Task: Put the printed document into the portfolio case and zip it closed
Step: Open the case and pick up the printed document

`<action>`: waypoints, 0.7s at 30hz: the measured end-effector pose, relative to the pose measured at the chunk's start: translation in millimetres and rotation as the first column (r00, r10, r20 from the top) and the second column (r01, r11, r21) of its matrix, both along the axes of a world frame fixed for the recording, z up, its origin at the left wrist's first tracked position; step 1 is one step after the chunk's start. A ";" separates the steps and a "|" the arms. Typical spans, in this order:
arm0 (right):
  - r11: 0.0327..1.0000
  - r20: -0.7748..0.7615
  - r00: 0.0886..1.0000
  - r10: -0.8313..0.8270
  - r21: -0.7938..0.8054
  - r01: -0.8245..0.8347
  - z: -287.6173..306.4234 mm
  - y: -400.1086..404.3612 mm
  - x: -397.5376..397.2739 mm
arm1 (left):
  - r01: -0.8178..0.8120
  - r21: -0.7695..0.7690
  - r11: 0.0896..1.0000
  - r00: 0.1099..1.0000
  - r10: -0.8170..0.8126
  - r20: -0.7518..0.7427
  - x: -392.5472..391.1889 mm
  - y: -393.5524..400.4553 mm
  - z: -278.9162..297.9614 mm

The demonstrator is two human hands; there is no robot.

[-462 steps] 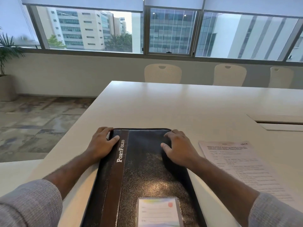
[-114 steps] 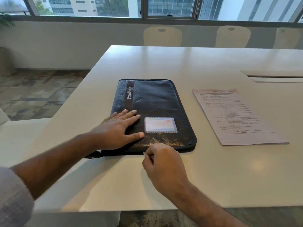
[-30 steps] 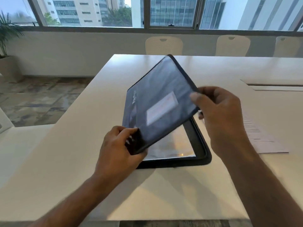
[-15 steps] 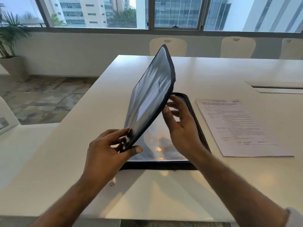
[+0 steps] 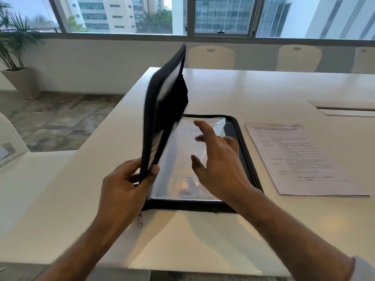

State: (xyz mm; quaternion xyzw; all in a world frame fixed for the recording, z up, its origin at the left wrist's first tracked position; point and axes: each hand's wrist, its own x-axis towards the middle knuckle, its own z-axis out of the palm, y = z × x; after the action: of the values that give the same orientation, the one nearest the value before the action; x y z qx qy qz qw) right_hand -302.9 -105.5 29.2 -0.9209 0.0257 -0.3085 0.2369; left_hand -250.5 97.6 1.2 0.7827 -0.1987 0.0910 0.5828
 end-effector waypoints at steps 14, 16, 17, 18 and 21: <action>0.981 -0.559 0.823 -0.098 -0.192 -0.013 -1.1 -50.5 -33.1 | -0.301 -0.209 0.930 0.851 0.163 -0.499 20.0 33.8 -16.3; 0.985 -0.569 0.816 -0.099 -0.175 -0.002 -1.5 -50.9 -32.7 | -0.347 -0.242 0.906 0.795 0.147 -0.588 21.9 36.8 -16.4; 0.987 -0.575 0.812 -0.100 -0.162 0.006 -2.0 -51.2 -32.2 | -0.353 -0.275 0.894 0.773 0.113 -0.624 22.9 38.5 -16.4; 0.988 -0.582 0.807 -0.099 -0.151 0.013 -2.3 -51.2 -31.6 | -0.349 -0.317 0.882 0.755 0.064 -0.653 23.9 40.1 -16.1; 0.990 -0.590 0.801 -0.102 -0.142 0.022 -2.6 -51.5 -30.8 | -0.354 -0.394 0.848 0.694 -0.044 -0.719 26.7 44.7 -14.5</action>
State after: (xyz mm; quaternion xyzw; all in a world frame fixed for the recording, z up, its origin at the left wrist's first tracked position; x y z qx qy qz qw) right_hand -333.7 -157.0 26.5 -0.9830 0.1091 -0.0126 0.1470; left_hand -223.8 142.3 -13.4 0.5906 0.1392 -0.1149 0.7865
